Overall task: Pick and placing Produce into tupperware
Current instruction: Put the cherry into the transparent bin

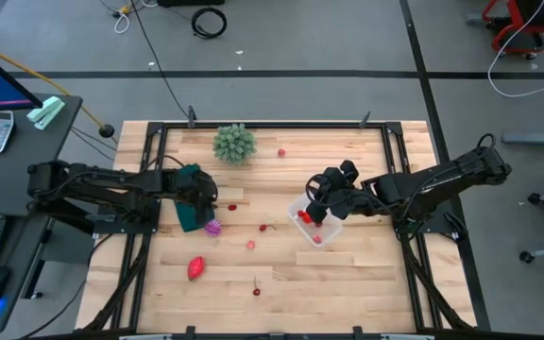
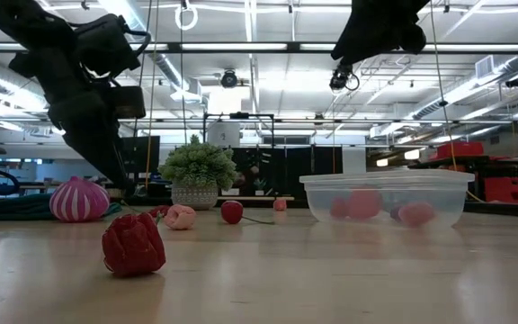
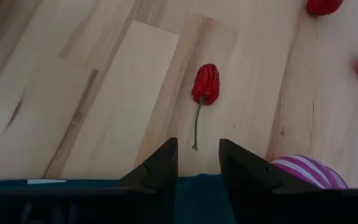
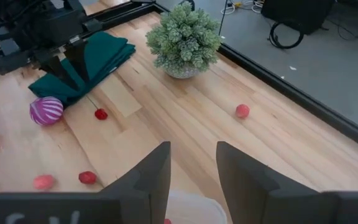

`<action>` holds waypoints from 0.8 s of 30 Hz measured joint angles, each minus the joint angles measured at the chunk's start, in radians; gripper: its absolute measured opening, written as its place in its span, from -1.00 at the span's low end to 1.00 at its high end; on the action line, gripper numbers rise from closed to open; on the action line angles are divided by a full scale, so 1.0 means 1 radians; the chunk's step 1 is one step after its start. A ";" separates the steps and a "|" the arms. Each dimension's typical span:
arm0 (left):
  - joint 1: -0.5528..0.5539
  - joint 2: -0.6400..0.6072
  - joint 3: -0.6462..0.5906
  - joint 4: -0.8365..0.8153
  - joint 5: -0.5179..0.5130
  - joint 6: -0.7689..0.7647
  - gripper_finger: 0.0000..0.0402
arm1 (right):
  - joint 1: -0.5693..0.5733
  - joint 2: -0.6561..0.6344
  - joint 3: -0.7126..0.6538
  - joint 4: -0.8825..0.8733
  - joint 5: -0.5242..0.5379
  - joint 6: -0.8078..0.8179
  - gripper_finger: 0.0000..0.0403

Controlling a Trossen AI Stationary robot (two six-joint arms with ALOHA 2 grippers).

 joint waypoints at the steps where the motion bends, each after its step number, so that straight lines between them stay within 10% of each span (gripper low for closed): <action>1: -0.006 0.000 0.000 0.001 -0.001 -0.001 -0.36 | 0.000 0.000 0.000 0.000 0.000 0.005 -0.32; 24: -0.048 0.001 -0.081 0.178 -0.062 -0.102 -0.34 | 0.000 0.000 -0.002 0.000 -0.004 0.005 -0.32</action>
